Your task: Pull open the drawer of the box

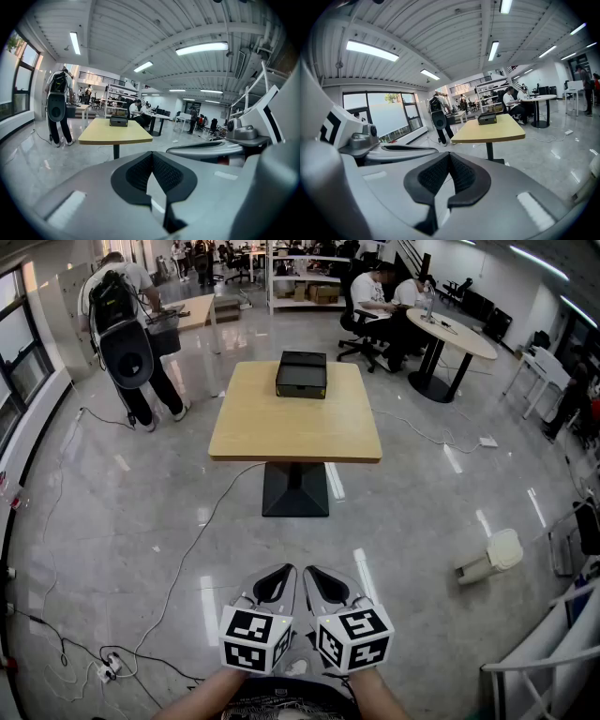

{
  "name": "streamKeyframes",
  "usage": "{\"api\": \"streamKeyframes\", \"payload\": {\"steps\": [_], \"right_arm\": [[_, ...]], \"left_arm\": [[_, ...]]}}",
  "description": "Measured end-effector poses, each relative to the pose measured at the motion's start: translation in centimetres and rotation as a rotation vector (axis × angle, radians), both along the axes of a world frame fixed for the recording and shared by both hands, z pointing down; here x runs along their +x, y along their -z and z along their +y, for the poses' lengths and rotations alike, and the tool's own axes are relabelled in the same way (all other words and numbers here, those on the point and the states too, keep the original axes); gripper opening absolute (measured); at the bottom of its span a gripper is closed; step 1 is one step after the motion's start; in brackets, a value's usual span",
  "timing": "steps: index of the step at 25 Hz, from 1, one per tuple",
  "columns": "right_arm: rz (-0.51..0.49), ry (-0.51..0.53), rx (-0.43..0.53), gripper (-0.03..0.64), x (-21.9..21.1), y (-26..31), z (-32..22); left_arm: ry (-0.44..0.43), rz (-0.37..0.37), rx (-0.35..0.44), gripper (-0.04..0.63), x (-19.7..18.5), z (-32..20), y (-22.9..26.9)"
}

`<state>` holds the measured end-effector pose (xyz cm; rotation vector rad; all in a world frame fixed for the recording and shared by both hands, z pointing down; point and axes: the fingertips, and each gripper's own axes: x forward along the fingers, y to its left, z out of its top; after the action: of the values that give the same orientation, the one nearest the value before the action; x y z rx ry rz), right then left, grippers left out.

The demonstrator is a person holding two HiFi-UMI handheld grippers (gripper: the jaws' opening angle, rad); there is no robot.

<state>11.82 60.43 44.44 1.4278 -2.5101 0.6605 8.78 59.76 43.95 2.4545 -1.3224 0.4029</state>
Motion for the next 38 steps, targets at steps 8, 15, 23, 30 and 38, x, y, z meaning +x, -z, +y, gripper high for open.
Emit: {"api": "streamKeyframes", "payload": {"steps": [8, 15, 23, 30, 38], "right_arm": [[0.021, -0.010, 0.023, 0.006, 1.2, 0.8, -1.4], [0.039, -0.018, 0.019, 0.006, 1.8, -0.8, -5.1], [0.043, -0.029, 0.012, 0.006, 1.8, 0.0, -11.9], [0.051, -0.028, -0.001, 0.006, 2.2, 0.3, -19.0], [0.060, -0.040, -0.016, 0.006, 0.3, 1.5, -27.4]], "left_arm": [[-0.008, 0.006, -0.012, 0.018, 1.7, -1.2, 0.6], [0.008, 0.009, -0.031, 0.017, 2.1, -5.2, -0.9], [0.015, 0.014, -0.051, 0.014, 1.9, -12.1, -0.2], [0.006, 0.011, -0.056, 0.012, 2.5, -19.2, 0.4], [-0.012, 0.006, -0.067, 0.012, 0.5, -27.5, 1.6]]}}
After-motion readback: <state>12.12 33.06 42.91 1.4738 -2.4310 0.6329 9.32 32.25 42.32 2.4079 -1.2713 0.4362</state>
